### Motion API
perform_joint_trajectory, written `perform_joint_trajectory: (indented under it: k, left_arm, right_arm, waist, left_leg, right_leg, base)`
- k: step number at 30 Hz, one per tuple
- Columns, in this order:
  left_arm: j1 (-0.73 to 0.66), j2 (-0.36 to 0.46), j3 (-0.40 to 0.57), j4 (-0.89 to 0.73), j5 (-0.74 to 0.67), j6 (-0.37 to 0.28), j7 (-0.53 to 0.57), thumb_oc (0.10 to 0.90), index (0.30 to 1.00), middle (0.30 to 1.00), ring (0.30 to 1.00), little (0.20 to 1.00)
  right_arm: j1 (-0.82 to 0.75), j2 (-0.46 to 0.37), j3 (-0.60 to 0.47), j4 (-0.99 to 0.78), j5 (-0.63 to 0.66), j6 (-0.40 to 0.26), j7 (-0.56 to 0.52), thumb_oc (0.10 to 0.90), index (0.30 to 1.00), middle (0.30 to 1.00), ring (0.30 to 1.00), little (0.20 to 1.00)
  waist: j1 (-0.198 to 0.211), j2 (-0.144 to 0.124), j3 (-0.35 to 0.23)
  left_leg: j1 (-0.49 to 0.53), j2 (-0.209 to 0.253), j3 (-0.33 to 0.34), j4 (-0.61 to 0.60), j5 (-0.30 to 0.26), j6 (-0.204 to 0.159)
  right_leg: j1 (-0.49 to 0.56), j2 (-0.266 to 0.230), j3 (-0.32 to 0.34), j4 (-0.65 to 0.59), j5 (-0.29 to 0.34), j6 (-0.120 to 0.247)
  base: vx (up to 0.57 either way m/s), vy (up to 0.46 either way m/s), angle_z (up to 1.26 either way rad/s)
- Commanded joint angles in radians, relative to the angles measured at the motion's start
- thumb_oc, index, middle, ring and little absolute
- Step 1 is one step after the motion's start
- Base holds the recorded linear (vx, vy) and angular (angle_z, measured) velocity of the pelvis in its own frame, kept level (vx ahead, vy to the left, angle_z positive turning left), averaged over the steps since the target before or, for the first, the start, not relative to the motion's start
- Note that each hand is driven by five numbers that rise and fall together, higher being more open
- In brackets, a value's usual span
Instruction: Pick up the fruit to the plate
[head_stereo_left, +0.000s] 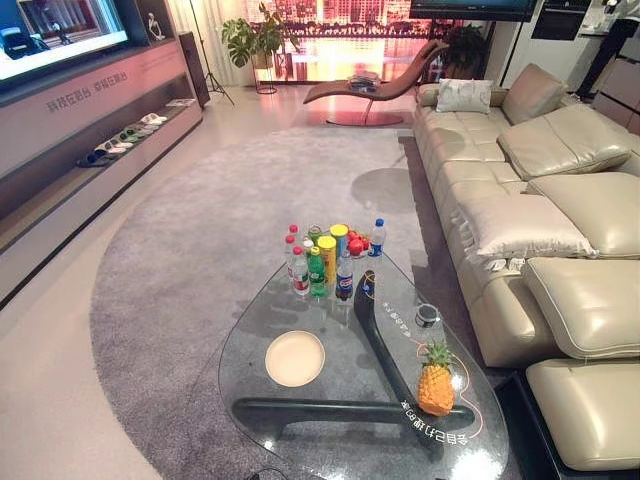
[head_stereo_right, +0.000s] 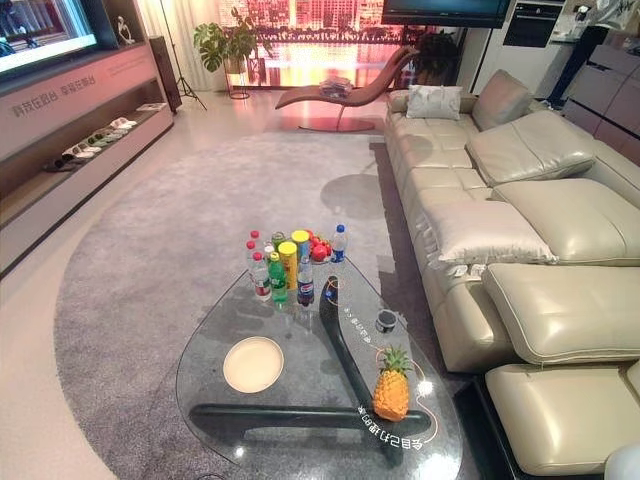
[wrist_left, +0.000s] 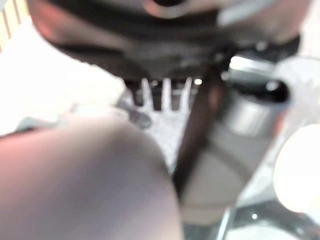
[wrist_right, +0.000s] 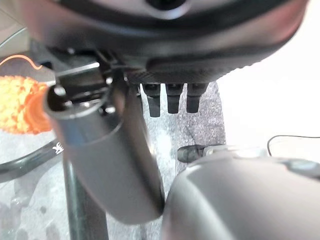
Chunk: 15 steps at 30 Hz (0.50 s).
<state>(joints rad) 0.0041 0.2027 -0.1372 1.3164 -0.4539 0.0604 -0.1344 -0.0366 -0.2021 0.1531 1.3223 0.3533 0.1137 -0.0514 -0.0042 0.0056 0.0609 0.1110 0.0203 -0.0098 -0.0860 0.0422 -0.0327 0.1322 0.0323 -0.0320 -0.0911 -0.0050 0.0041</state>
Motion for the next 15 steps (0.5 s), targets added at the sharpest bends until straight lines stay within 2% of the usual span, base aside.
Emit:
perform_joint_trajectory:
  k: [1,7,8,15]
  left_arm:
    - [-0.051,-0.034,0.001,0.07,0.003,-0.014,0.004,0.8,0.9,0.9,0.9,0.9]
    - [-0.067,-0.029,-0.03,0.035,-0.035,-0.026,-0.007,0.8,0.9,0.9,0.9,0.9]
    - [-0.071,-0.027,-0.034,0.03,-0.041,-0.023,-0.001,0.8,0.9,0.9,0.9,0.9]
    - [-0.082,-0.013,-0.049,-0.002,-0.056,-0.04,0.014,0.8,0.9,0.9,0.9,0.9]
  right_arm:
    - [-0.018,0.004,0.015,0.034,-0.008,-0.019,-0.066,0.8,0.9,0.9,0.9,0.9]
    - [-0.04,-0.01,0.003,-0.021,0.098,-0.069,-0.129,0.8,0.9,0.9,0.9,0.9]
    - [-0.045,-0.009,-0.011,-0.036,0.159,-0.088,-0.142,0.8,0.9,0.9,0.9,0.9]
    - [-0.056,-0.012,-0.04,-0.151,0.24,-0.23,-0.208,0.8,0.9,0.9,0.9,0.9]
  waist:
    - [-0.006,-0.033,0.046]
    - [-0.005,-0.033,0.101]
    - [-0.006,-0.034,0.111]
    - [-0.007,-0.047,0.166]
  left_leg:
    - [0.001,-0.009,0.01,0.017,-0.067,-0.006]
    - [-0.059,-0.01,0.002,0.048,-0.062,0.0]
    - [-0.067,-0.01,0.0,0.049,-0.06,0.001]
    - [-0.103,-0.012,-0.007,0.06,-0.054,0.003]
  right_leg:
    - [-0.026,-0.077,-0.022,0.007,0.036,0.077]
    - [-0.08,-0.073,-0.01,0.023,0.046,0.07]
    - [-0.09,-0.07,-0.007,0.026,0.047,0.069]
    - [-0.132,-0.054,-0.002,0.062,0.04,0.062]
  base:
    - [-0.07,-0.006,-0.08]
    - [-0.09,-0.009,-0.04]
    - [-0.08,-0.025,0.01]
    - [-0.05,-0.024,-0.01]
